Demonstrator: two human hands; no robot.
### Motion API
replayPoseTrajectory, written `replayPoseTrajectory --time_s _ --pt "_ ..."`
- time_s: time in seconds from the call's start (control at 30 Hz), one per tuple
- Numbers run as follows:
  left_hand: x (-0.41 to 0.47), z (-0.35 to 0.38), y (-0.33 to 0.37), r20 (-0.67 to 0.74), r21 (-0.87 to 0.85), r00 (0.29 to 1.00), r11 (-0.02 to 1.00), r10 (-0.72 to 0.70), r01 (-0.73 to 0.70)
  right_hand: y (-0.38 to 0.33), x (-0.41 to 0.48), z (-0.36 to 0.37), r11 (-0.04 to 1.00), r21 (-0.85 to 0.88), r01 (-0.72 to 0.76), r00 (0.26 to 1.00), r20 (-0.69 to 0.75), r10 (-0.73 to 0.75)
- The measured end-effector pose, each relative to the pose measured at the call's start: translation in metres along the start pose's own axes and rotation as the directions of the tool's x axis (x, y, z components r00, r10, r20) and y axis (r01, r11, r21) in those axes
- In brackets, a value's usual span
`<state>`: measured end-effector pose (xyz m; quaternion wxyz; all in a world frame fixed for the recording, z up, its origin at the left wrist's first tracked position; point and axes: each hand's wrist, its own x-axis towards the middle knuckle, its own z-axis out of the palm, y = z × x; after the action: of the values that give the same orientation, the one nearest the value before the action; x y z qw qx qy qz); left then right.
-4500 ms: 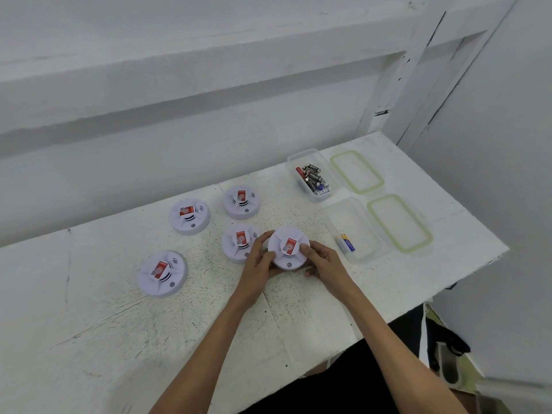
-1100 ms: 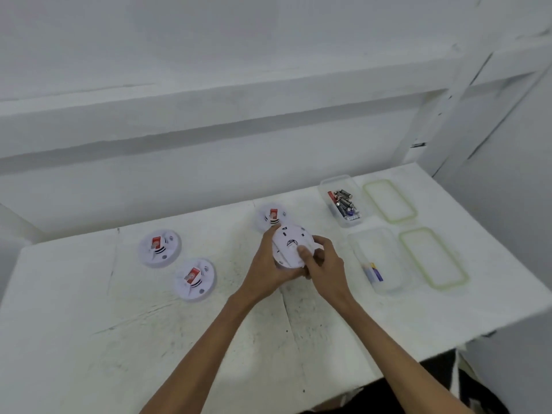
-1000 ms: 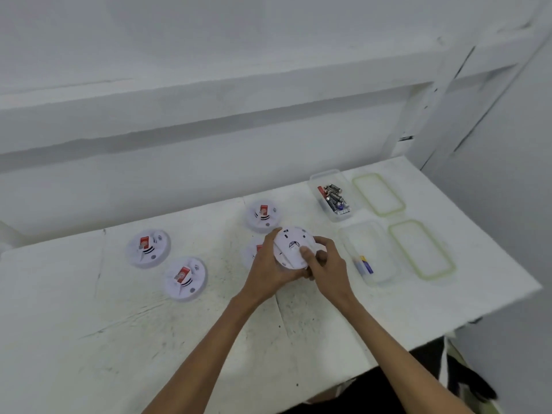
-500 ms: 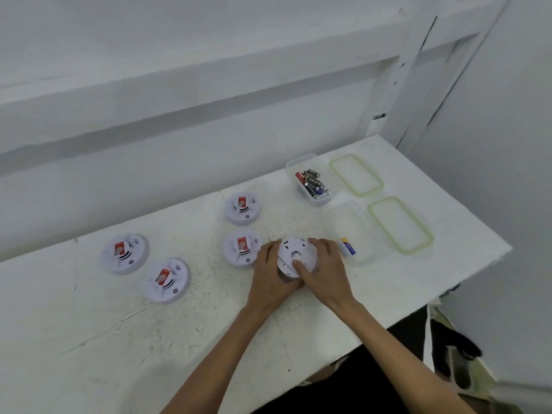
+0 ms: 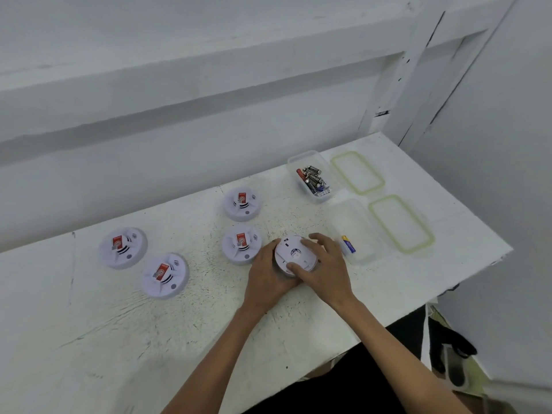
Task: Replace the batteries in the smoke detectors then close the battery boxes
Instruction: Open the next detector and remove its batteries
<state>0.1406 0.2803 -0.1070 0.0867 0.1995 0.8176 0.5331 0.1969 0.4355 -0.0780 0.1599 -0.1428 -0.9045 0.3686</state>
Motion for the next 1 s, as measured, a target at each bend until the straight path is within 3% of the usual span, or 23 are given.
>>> replayPoseTrajectory --time_s 0.33,0.5,0.67,0.9,1.0 --pt "0.000 -0.001 0.001 -0.029 -0.020 0.999 1.000 0.018 -0.018 -0.002 0.008 -0.001 0.989 -0.061 0.131 0.991 0.025 -0.130" --pt "0.000 -0.001 0.001 -0.034 -0.029 0.998 0.998 0.051 -0.052 -0.002 0.012 0.000 0.998 0.024 0.055 0.993 0.103 -0.058" --pt "0.001 -0.003 0.005 -0.030 -0.028 0.998 0.998 0.061 -0.062 -0.001 0.008 0.002 0.993 0.118 -0.032 0.996 0.083 0.022" --pt "0.001 0.003 -0.008 0.006 0.019 0.999 0.999 0.051 -0.051 -0.007 0.009 -0.002 0.945 -0.278 0.172 0.984 0.011 -0.176" --pt "0.002 0.005 -0.010 0.023 0.077 0.996 0.993 0.084 -0.085 -0.013 0.010 0.000 0.918 -0.347 0.190 0.980 0.011 -0.199"
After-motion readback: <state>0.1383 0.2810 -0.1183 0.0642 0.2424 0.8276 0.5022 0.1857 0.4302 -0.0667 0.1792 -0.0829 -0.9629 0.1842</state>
